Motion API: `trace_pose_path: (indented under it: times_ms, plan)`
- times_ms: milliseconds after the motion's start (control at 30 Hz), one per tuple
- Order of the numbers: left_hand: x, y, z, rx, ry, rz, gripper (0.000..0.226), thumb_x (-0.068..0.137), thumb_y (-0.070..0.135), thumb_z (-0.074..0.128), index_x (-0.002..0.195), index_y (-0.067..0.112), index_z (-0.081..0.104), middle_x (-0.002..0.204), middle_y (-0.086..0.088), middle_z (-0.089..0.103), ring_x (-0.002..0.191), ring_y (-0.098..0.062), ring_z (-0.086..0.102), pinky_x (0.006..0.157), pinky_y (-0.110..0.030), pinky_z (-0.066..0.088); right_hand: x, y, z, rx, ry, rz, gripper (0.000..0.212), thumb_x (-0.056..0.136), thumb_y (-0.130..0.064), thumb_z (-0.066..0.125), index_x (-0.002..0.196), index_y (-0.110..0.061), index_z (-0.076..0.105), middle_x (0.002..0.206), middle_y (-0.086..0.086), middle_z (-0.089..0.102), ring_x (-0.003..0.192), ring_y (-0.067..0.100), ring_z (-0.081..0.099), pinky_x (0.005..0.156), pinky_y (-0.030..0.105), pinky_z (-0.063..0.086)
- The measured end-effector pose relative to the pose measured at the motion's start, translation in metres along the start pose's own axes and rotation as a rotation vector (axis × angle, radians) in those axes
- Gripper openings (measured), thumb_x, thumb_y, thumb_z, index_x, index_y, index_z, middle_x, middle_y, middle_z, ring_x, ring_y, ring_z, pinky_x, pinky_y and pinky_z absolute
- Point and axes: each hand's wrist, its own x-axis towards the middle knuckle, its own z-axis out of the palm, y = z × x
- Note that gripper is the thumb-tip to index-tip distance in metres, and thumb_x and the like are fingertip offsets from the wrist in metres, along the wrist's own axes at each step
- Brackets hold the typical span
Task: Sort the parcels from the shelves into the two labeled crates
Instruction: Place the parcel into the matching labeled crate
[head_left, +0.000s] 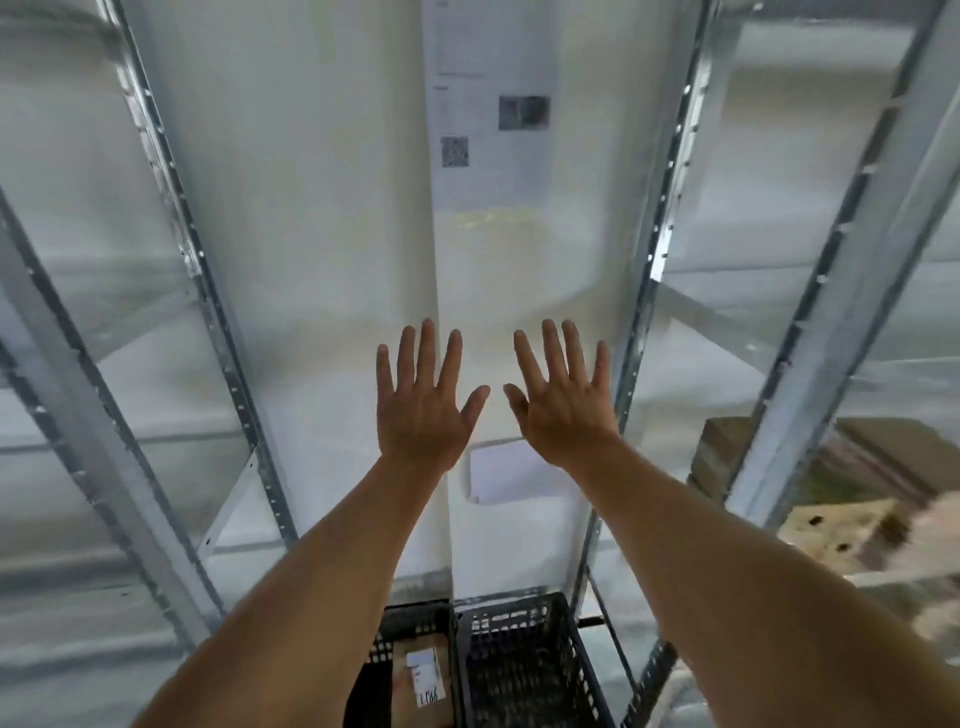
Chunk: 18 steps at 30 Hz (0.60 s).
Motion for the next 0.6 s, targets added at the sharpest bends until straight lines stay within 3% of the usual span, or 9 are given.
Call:
trace_pose_path:
  times_ms: [300,467,600]
  plan:
    - [-0.028,0.180,-0.132,0.006,0.100,0.016,0.076,0.100,0.066,0.016,0.160,0.020,0.023,0.166,-0.014,0.018,0.153,-0.035,0.017,0.122,-0.056,0.012,-0.106,0.153,-0.111,-0.020,0.136,0.047,0.066,0.104,-0.055,0.010,0.159,-0.028,-0.014,0.167,0.009,-0.015,0.153,0.031,-0.017,0.121,0.060,-0.007]
    - [-0.017,0.274,-0.159,-0.026,0.093,0.084,0.081,0.095,0.065,-0.004,0.161,0.021,0.014,0.167,-0.013,0.011,0.154,-0.034,0.011,0.123,-0.055,0.006,-0.138,0.250,-0.130,-0.036,0.112,0.146,0.064,0.103,-0.055,0.006,0.157,-0.029,-0.019,0.167,0.008,-0.018,0.152,0.030,-0.020,0.120,0.059,-0.009]
    - [0.003,0.353,-0.151,-0.054,0.093,0.137,0.077,0.097,0.065,0.002,0.161,0.023,0.004,0.168,-0.012,0.000,0.155,-0.032,0.001,0.124,-0.053,0.000,-0.147,0.329,-0.124,-0.054,0.102,0.229,0.064,0.104,-0.055,0.005,0.158,-0.029,-0.017,0.167,0.008,-0.017,0.153,0.031,-0.018,0.121,0.060,-0.008]
